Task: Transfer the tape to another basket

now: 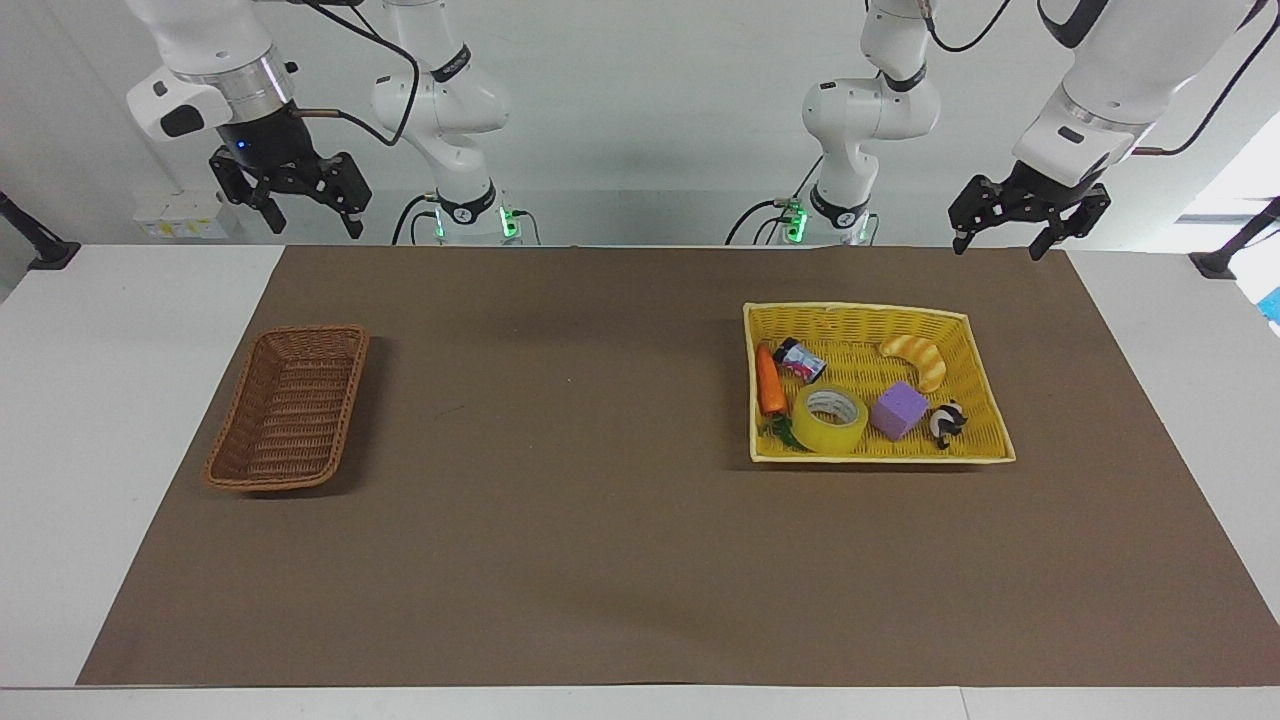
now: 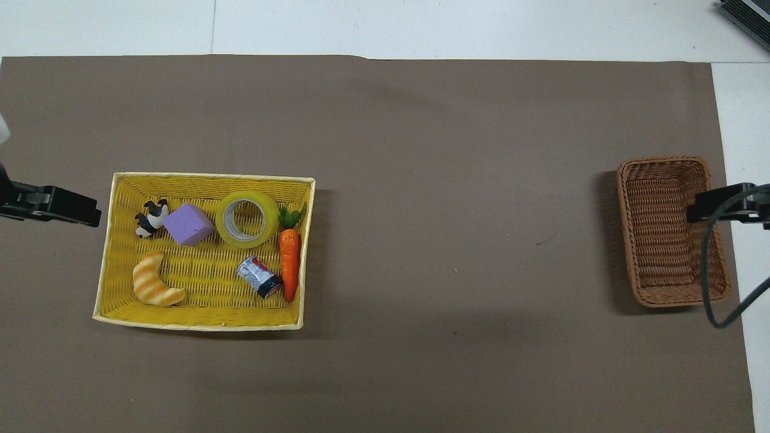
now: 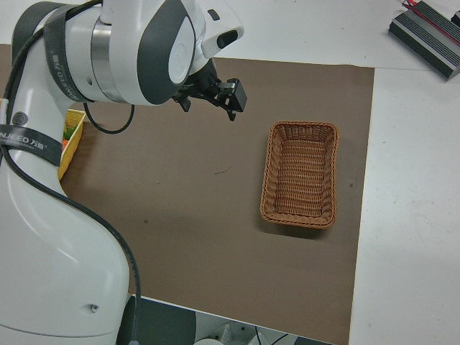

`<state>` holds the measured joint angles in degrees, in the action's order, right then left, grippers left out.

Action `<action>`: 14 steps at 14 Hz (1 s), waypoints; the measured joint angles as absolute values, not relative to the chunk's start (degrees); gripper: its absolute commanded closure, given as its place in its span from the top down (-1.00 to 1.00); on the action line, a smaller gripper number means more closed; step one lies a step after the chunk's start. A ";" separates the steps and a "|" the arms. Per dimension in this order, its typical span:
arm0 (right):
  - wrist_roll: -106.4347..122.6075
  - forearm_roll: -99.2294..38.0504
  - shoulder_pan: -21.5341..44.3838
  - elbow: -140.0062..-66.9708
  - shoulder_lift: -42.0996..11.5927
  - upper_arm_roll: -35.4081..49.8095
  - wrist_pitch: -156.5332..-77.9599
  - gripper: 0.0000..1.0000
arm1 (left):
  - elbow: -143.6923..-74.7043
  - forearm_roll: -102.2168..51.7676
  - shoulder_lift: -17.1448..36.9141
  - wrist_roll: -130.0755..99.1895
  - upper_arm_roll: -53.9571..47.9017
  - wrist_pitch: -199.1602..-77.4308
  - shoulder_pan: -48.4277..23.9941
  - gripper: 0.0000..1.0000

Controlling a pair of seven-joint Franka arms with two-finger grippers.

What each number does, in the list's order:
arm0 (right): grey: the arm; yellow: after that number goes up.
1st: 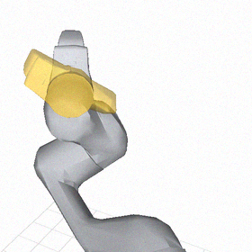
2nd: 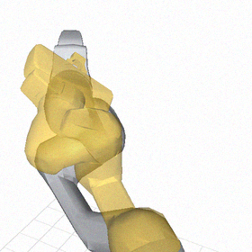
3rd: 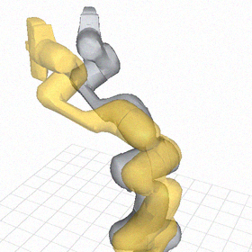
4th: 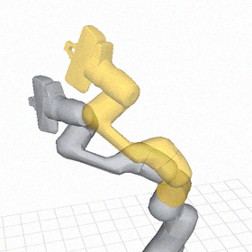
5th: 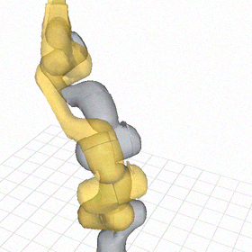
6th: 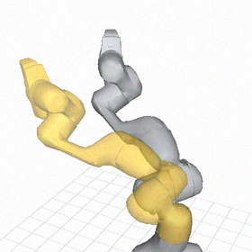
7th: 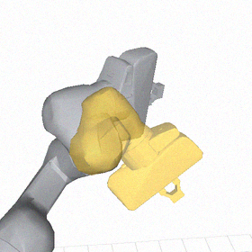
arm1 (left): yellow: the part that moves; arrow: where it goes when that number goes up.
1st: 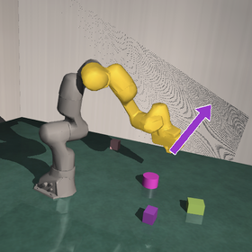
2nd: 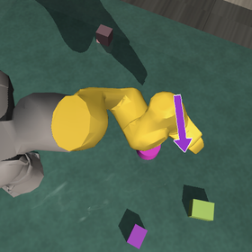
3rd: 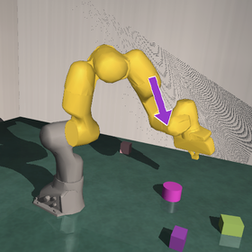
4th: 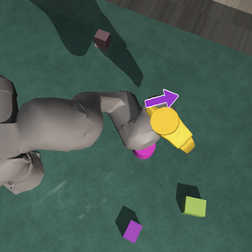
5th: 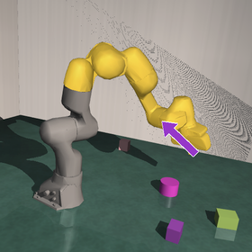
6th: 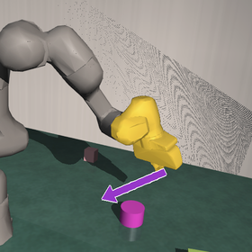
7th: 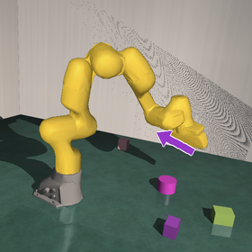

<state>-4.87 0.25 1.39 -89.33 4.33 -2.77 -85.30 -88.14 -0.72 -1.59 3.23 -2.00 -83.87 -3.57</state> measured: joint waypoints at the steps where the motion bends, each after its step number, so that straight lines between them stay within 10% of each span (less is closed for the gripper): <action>1: -4.87 0.25 1.39 -89.33 4.33 -2.77 -85.30 1.00 | -88.14 -0.72 -1.52 3.36 -2.00 -83.91 -3.60 1.00; 14: -4.87 0.25 1.39 -89.33 4.33 -2.77 -85.30 1.00 | -88.27 -0.72 -1.34 3.45 -1.76 -85.26 -3.60 1.00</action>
<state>-4.87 0.25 1.39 -89.33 4.33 -2.77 -85.30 -88.27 -0.72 -1.34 3.45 -1.76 -85.26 -3.60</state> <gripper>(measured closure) 0.000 0.000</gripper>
